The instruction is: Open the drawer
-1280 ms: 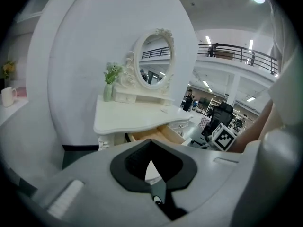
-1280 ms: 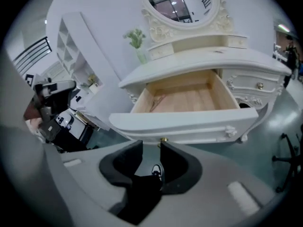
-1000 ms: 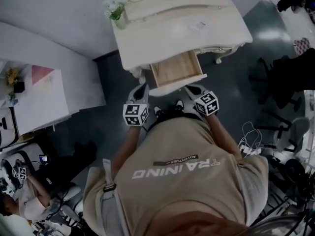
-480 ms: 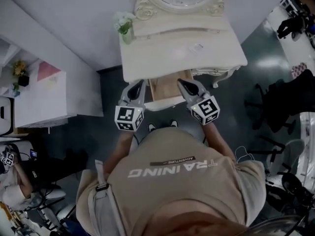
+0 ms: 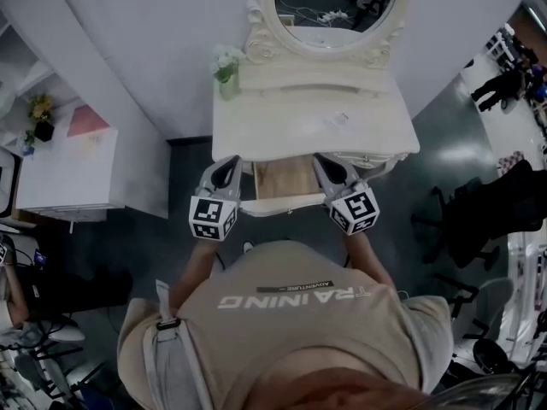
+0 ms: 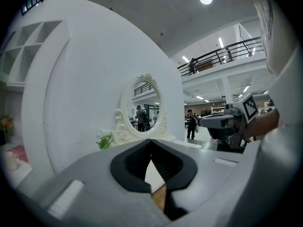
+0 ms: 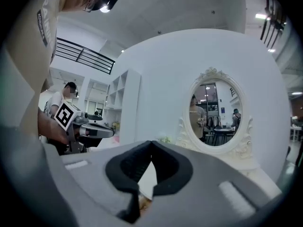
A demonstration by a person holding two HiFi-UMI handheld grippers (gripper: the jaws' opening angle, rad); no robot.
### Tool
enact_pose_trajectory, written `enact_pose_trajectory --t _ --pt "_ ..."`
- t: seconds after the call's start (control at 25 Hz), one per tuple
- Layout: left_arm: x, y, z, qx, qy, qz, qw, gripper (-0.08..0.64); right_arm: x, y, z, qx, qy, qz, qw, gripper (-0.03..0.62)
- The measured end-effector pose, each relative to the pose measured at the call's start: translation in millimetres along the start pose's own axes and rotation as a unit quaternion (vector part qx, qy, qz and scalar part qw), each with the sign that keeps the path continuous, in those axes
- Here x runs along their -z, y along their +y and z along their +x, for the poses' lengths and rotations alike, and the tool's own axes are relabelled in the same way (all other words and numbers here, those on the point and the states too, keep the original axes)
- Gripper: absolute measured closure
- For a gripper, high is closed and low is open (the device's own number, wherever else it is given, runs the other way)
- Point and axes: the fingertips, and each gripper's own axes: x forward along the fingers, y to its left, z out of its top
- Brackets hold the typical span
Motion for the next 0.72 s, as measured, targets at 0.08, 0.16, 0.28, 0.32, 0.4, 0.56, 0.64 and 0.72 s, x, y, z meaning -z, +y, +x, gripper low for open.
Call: enact_pose_trajectory --t 0.08,0.16,0.28,0.32,0.4,0.56,0.64,0.72 --pt "2.4 3.1 1.6 -0.005 0.0 -0.001 1.0 0.561 -1.5 -2.3 0.5 0.0 -0.001 0.0 1.0 0.589" --pt "9.3 1.2 7.3 -0.003 0.008 -0.002 1.0 0.561 -0.6 -4.0 1.6 -0.005 0.002 0.0 1.0 0.589" --pt "11.5 -2.8 10.8 0.003 0.012 -0.004 0.9999 0.561 1.1 -2.9 5.7 -0.015 0.009 -0.007 1.0 0.589" --pt "10.4 -2.6 11.3 0.004 0.01 -0.003 0.9999 0.561 1.9 -2.6 7.7 -0.017 0.011 -0.008 1.0 0.589" --pt "8.7 -0.1 15.4 0.004 0.007 0.0 1.0 0.561 3.7 -4.2 12.6 -0.021 0.012 -0.006 1.0 0.589" --pt "15.5 9.7 25.5 -0.003 0.013 0.002 0.9999 0.561 9.3 -11.9 22.4 -0.023 0.016 -0.01 1.0 0.589" --pt "18.5 16.3 27.7 -0.006 0.014 0.001 0.9999 0.561 11.1 -16.4 28.9 -0.02 0.015 -0.008 1.0 0.589" --pt "20.7 23.1 29.3 -0.009 0.015 0.002 0.9998 0.561 13.2 -20.4 36.0 -0.017 0.015 -0.006 1.0 0.589"
